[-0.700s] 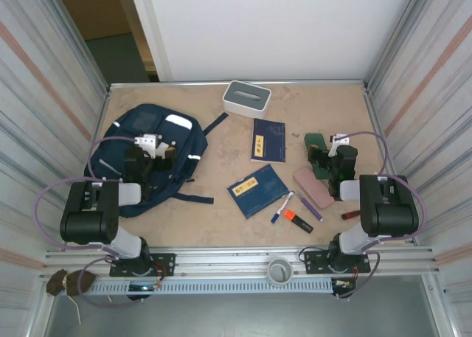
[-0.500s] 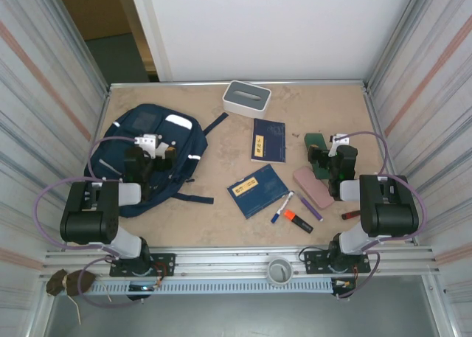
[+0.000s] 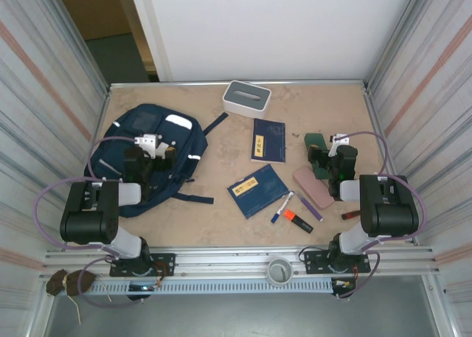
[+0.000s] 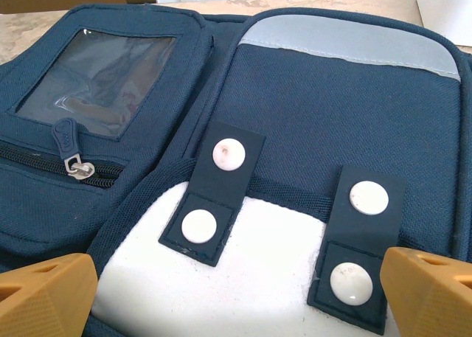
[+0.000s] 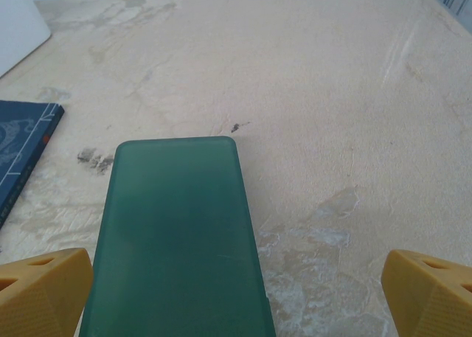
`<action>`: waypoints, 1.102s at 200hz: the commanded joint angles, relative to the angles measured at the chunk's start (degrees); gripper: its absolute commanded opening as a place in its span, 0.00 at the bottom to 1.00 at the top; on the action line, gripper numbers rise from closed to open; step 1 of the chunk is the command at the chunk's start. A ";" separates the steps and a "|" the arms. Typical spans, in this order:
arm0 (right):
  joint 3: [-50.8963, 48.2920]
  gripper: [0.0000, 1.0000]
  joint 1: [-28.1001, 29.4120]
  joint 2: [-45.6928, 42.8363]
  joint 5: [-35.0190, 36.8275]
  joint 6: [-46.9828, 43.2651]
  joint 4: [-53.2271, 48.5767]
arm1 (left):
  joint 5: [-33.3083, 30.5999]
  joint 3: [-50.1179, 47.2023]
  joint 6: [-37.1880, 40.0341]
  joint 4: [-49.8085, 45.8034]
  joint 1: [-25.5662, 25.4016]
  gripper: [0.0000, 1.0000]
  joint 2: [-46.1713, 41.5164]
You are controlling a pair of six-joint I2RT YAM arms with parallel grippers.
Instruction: Pack the student bag
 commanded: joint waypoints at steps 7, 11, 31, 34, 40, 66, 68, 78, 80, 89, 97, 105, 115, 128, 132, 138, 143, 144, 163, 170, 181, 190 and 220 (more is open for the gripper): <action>1.04 0.99 -0.31 0.00 -0.47 1.18 -0.29 | -0.74 0.43 -0.67 0.31 -0.25 0.99 -0.25; 0.99 0.99 -0.29 -0.04 -0.47 1.18 -0.28 | -0.73 0.43 -0.71 0.31 -0.27 0.99 -0.25; 1.04 0.99 -0.29 -0.08 -0.46 1.13 -0.34 | -0.73 0.35 -0.71 0.40 -0.27 0.99 -0.32; 1.05 0.99 -0.28 -0.06 -0.46 1.18 -0.36 | -0.69 0.29 -0.71 0.51 -0.23 0.99 -0.34; 0.94 0.99 -0.28 -0.09 -0.46 1.07 -0.28 | -0.64 0.21 -0.73 0.57 -0.21 0.99 -0.34; 0.88 0.99 1.76 -2.66 4.11 0.34 -1.68 | -1.64 1.24 -1.15 -3.63 -0.19 0.99 -4.39; 0.77 0.99 1.96 -3.24 4.64 0.10 -1.88 | -1.92 1.34 -1.30 -4.72 -0.23 0.99 -5.09; 0.68 0.99 3.46 -7.16 7.96 -0.50 -4.49 | -4.27 1.95 -2.11 -9.25 -0.27 0.99 -9.22; 0.70 0.99 3.73 -8.06 8.67 -0.53 -5.19 | -4.88 2.07 -2.44 -10.10 -0.25 0.99 -10.10; 0.50 0.99 4.65 -12.58 11.59 -0.55 -8.06 | -8.49 2.29 -4.21 -13.40 -0.25 0.99 -14.12; 0.22 0.99 4.94 -17.14 13.84 1.11 -10.30 | -12.56 2.27 -7.13 -15.82 -0.22 0.99 -17.59; 0.22 0.99 4.73 -21.93 15.13 3.83 -13.29 | -16.77 2.29 -10.89 -18.86 -0.27 0.99 -20.98; 1.68 0.99 4.20 -27.81 16.55 7.85 -19.72 | -21.63 3.06 -16.13 -24.48 -0.24 0.99 -24.93; 5.84 0.99 3.44 -34.14 18.20 14.61 -31.75 | -24.99 4.81 -24.93 -33.79 -0.07 0.99 -29.76; 7.45 0.99 3.27 -35.34 18.04 16.85 -35.06 | -24.15 5.28 -26.83 -35.75 -0.10 0.99 -30.85; 9.75 0.99 3.14 -36.48 17.01 19.46 -40.60 | -21.38 5.60 -28.75 -37.28 -0.05 0.99 -32.10; 11.48 0.99 3.26 -36.88 14.87 21.29 -43.83 | -17.87 5.63 -29.60 -37.47 -0.02 0.99 -32.74; 11.80 0.99 3.29 -36.90 14.36 21.49 -44.33 | -17.06 5.63 -29.90 -37.34 -0.06 0.99 -32.85; 16.57 0.99 6.71 -34.51 3.94 23.61 -49.80 | -2.22 7.08 -33.19 -35.97 -0.62 0.99 -30.43; 18.73 0.99 9.48 -32.28 2.62 23.60 -52.11 | 0.85 9.32 -33.20 -38.60 -1.70 0.99 -28.05; 22.52 0.99 14.72 -27.63 2.85 22.80 -56.12 | 1.29 15.15 -30.38 -47.09 -4.65 0.99 -23.54; 25.75 0.99 18.81 -24.12 3.14 22.27 -59.13 | -2.39 20.22 -27.34 -55.29 -7.75 0.99 -19.63; 34.76 0.99 29.72 -13.18 1.48 22.69 -66.04 | -15.11 26.30 -25.44 -67.37 -14.24 0.98 -11.16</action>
